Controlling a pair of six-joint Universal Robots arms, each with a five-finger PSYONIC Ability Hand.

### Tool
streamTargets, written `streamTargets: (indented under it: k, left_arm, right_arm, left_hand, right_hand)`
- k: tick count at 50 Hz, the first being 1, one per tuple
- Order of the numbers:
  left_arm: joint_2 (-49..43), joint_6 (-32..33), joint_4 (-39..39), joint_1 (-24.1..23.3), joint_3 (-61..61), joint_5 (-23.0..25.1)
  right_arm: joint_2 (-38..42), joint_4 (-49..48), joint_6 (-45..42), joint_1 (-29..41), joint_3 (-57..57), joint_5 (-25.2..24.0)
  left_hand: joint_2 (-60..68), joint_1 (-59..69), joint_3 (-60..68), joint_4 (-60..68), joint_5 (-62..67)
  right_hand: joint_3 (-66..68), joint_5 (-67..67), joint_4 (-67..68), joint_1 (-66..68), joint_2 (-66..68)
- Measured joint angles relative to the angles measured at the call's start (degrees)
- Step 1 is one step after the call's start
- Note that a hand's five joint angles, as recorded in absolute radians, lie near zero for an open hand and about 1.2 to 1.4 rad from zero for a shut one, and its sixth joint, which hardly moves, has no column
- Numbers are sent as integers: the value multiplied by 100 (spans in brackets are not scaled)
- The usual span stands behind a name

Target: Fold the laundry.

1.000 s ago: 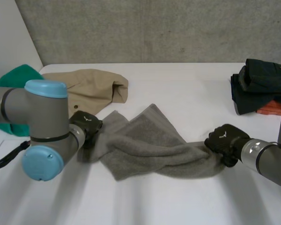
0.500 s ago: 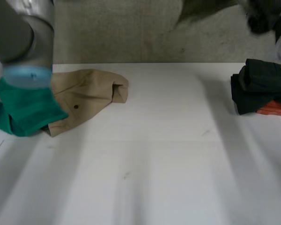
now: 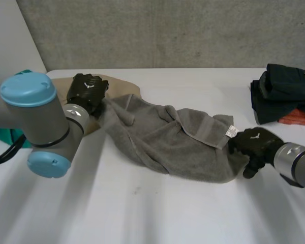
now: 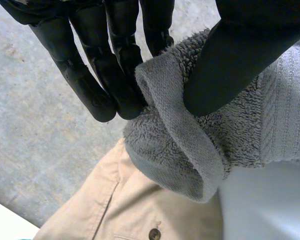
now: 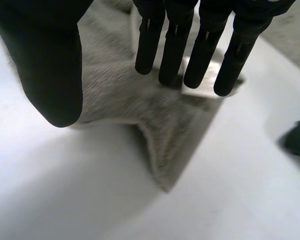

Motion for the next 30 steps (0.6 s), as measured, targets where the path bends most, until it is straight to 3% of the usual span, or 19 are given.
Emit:
streamTargets:
  k: [11, 25, 27, 30]
  left_arm:
    - [832, -214, -416, -33, -213, 61]
    - [1751, -1168, -1301, -67, 169, 295]
    - [1877, -1374, -1512, -83, 396, 328]
    - [1928, -1476, -1693, -92, 580, 323]
  right_arm:
    - [-554, 199, 651, -211, 59, 181]
    - [218, -591, 46, -233, 337, -131]
    - [413, -838, -148, -193, 369, -242]
    - [554, -1042, -224, -143, 364, -251]
  left_hand:
    - [0, 0, 0, 0, 0]
    - [0, 0, 19, 9, 0]
    - [6, 0, 21, 21, 0]
    - [7, 0, 21, 21, 0]
  right_hand:
    - [-492, -577, -564, -504, -624]
    - [-304, -130, -276, -358, -403]
    - [135, 271, 129, 118, 19]
    - [1957, 1987, 1864, 1913, 1892]
